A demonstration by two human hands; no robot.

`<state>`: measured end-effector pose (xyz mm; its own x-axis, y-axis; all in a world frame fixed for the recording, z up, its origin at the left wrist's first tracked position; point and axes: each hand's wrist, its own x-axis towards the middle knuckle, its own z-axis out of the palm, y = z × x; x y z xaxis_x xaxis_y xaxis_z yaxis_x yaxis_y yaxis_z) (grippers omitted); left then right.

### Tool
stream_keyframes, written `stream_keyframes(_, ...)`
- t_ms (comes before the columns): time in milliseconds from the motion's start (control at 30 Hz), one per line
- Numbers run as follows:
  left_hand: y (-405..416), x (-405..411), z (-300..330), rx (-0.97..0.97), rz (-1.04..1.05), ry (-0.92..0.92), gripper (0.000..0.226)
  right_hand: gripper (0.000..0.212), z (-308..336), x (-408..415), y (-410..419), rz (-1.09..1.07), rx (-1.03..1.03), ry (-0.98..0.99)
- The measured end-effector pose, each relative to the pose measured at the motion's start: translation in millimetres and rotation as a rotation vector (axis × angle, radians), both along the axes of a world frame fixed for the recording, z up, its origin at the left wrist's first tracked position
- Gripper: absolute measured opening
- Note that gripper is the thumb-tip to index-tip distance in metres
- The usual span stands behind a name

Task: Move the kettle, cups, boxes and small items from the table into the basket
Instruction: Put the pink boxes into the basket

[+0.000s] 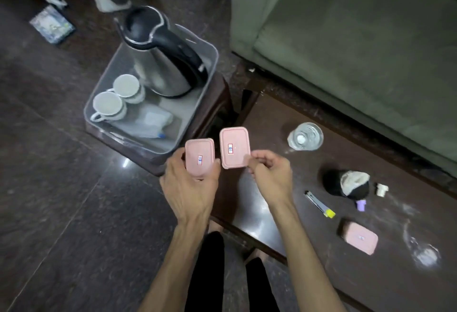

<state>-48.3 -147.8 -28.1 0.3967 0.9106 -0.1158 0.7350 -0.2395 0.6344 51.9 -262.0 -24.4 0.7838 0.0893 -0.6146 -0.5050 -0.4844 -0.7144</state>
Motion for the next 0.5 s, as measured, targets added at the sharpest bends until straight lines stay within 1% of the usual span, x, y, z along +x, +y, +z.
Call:
stream_keyframes(167,84.3,-1.5,4.1,0.102,0.096,0.048,0.074,0.013,3.8,11.0,97.9,0.127,-0.015,-0.021)
stream_keyframes(267,129.3,0.1,-2.6,0.178,0.05,0.127,0.064,0.019,6.0,12.5,141.6,0.217,-0.07,-0.015)
stream_keyframes(367,161.8,-0.9,-10.7,0.207,-0.026,0.204,0.061,0.024,4.8,14.0,169.2,0.318,-0.179,-0.041)
stream_keyframes(500,173.1,-1.6,-17.1,0.223,-0.062,0.309,0.068,0.028,5.0,27.1,194.9,0.512,-0.38,-0.218)
